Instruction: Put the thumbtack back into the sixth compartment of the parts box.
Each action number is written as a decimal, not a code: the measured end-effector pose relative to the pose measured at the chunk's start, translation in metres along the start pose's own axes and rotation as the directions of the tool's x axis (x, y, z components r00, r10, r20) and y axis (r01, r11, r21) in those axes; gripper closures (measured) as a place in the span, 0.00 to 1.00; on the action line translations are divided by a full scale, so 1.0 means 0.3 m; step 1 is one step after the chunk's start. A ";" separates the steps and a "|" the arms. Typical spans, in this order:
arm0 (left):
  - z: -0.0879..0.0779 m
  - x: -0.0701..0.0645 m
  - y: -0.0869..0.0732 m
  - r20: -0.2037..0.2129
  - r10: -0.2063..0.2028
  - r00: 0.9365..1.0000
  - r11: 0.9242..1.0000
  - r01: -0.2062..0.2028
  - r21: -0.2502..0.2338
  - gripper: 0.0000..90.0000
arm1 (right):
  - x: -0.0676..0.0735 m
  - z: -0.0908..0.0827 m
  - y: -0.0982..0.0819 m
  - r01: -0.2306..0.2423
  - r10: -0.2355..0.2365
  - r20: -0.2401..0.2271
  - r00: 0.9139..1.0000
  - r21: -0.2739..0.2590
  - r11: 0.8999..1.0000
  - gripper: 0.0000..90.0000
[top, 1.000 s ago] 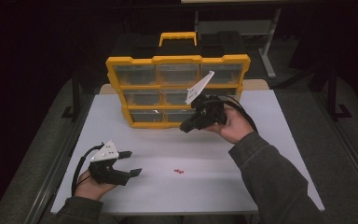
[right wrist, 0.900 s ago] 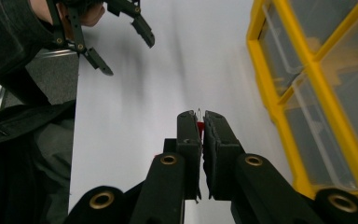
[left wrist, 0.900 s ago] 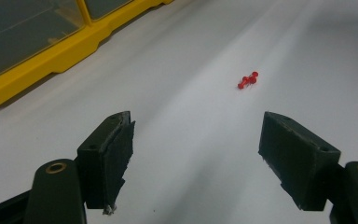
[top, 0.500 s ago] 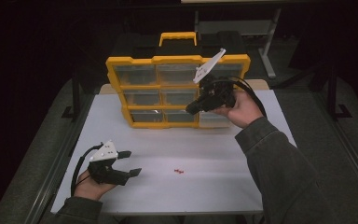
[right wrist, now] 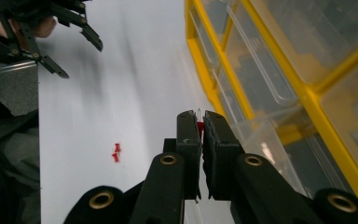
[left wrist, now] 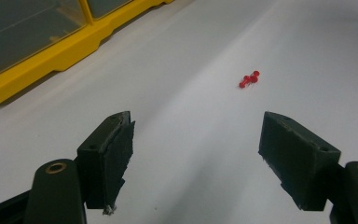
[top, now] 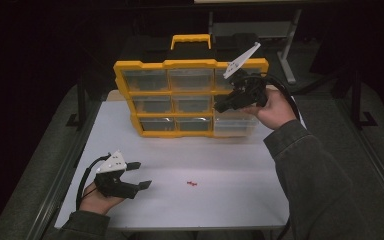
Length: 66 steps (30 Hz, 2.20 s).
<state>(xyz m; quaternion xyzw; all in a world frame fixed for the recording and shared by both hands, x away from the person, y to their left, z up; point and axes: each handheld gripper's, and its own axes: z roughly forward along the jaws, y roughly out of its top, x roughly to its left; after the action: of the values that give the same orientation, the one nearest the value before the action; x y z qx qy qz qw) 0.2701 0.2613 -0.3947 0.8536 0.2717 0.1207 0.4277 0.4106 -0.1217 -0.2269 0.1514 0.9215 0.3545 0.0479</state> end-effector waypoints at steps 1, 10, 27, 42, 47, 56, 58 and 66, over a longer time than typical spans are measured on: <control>-0.001 0.000 0.001 -0.001 0.001 1.000 1.000 -0.001 -0.002 0.28 | -0.003 -0.005 -0.005 -0.008 0.008 0.005 1.000 0.002 1.000 0.94; -0.004 0.002 0.002 0.001 0.009 1.000 1.000 -0.009 -0.006 0.29 | -0.034 -0.037 -0.043 -0.033 0.033 0.046 0.998 0.004 0.999 0.94; -0.004 0.000 0.001 -0.001 0.004 1.000 1.000 -0.004 -0.002 0.28 | -0.069 0.000 -0.126 -0.086 0.083 0.069 0.994 0.044 0.995 0.92; -0.003 0.003 -0.001 0.002 0.006 1.000 1.000 -0.006 0.006 0.28 | -0.041 -0.018 -0.109 -0.083 0.082 0.048 0.995 0.013 0.996 0.87; -0.005 0.000 0.002 0.001 0.000 1.000 1.000 0.000 -0.006 0.28 | -0.002 -0.031 -0.088 -0.057 0.057 0.025 0.998 -0.011 0.998 0.85; -0.004 0.000 0.001 0.000 0.000 1.000 1.000 0.000 -0.007 0.28 | 0.081 -0.002 -0.073 -0.011 0.010 -0.020 1.000 -0.031 0.999 0.80; -0.003 0.000 -0.001 0.003 -0.002 1.000 1.000 0.002 -0.007 0.28 | 0.095 0.012 -0.078 -0.009 0.009 -0.029 1.000 -0.029 1.000 0.80; -0.006 0.001 0.001 0.000 0.006 1.000 1.000 -0.006 -0.004 0.28 | 0.161 0.092 -0.111 0.046 -0.048 -0.063 0.997 -0.036 0.998 0.79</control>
<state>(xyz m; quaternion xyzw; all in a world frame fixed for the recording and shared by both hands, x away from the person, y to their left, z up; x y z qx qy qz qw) 0.2695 0.2624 -0.3934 0.8536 0.2687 0.1225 0.4292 0.3619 -0.1124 -0.2686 0.1174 0.9196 0.3738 0.0293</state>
